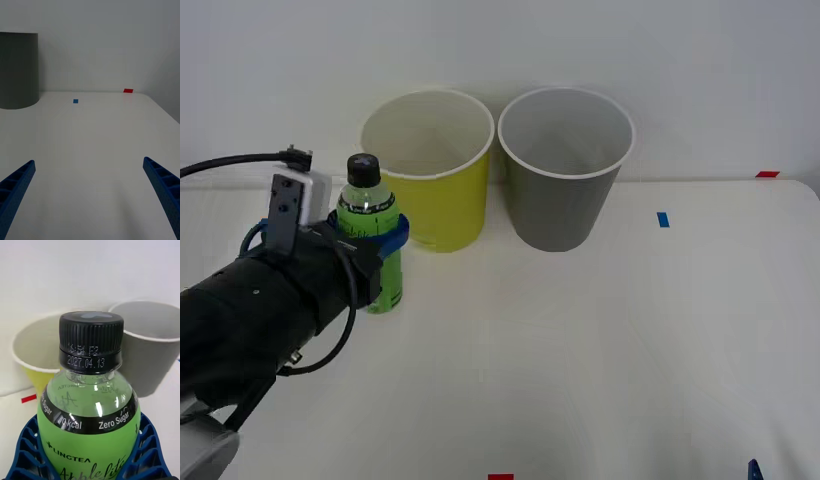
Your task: Put cans in the gray bin and PET bottles in the light green bin.
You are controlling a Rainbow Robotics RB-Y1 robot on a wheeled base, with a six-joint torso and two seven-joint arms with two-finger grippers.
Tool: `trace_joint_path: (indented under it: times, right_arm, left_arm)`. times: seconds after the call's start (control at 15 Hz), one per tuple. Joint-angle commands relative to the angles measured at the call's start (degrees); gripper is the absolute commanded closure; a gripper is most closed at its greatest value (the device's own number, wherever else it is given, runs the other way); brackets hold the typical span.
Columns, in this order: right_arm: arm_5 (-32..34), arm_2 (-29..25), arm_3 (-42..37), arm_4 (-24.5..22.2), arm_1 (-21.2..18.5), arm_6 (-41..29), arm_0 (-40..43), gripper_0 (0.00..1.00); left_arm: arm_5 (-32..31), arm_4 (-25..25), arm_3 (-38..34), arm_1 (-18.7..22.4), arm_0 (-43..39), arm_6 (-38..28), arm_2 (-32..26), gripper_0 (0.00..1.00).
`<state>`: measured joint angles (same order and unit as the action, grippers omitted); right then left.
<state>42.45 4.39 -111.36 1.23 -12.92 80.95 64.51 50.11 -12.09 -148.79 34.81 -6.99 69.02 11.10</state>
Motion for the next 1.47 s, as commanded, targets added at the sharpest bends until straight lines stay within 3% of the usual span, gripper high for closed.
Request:
trace_joint_path:
  times: [0.07, 0.2, 0.53, 0.93, 1.47]
  right_arm:
    - [0.0, 0.0, 0.0, 0.0, 0.0, 0.0, 0.0, 0.0]
    - [0.0, 0.0, 0.0, 0.0, 0.0, 0.0, 0.0, 0.0]
    - [0.0, 0.0, 0.0, 0.0, 0.0, 0.0, 0.0, 0.0]
    - [0.0, 0.0, 0.0, 0.0, 0.0, 0.0, 0.0, 0.0]
    - [0.0, 0.0, 0.0, 0.0, 0.0, 0.0, 0.0, 0.0]
  left_arm:
    - [7.28, -0.22, -0.72, 0.7, 7.07, -2.14, -2.49, 1.0]
    - [11.94, -2.85, -0.72, 0.7, 11.29, -1.79, -4.34, 1.0]
    - [22.75, -2.24, 2.01, 0.96, 23.68, -0.73, -4.69, 1.0]
    - [17.21, -5.14, 14.14, 0.7, 33.09, 0.32, -4.6, 1.0]
    - [15.01, -4.52, 25.65, 0.44, 45.39, -1.43, 1.64, 1.0]
